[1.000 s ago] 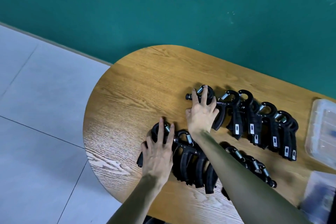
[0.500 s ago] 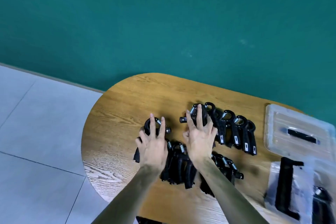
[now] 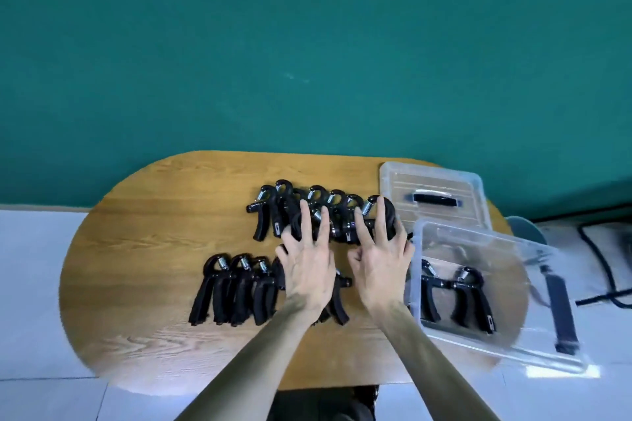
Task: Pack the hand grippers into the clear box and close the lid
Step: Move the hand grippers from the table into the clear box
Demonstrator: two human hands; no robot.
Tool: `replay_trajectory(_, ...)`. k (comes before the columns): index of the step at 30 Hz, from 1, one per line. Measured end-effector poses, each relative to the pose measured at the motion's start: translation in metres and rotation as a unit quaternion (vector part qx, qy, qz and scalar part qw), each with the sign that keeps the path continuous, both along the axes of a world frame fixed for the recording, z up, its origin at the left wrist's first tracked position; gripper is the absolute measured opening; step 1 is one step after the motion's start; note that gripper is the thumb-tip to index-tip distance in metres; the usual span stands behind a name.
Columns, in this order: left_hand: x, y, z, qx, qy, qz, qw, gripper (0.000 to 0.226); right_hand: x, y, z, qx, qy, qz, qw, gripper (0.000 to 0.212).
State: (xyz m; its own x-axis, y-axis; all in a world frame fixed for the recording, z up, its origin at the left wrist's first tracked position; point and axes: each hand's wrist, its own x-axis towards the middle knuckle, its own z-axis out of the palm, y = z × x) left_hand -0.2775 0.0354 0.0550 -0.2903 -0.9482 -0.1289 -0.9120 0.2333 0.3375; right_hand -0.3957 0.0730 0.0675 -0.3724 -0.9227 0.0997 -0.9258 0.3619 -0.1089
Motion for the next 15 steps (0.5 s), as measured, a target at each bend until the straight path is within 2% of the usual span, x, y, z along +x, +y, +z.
replay_trajectory(5,-0.089,0.041,0.019,0.001,0.021,-0.032,0.999,0.079,-0.082,0.054,0.018,-0.011,-0.017,-0.054,0.998,0.078)
replay_trajectory(15,-0.226,0.120,0.007,0.037,-0.008,-0.098,0.994,0.078,-0.214,0.143,0.006,0.060,-0.077,-0.119,0.988,0.070)
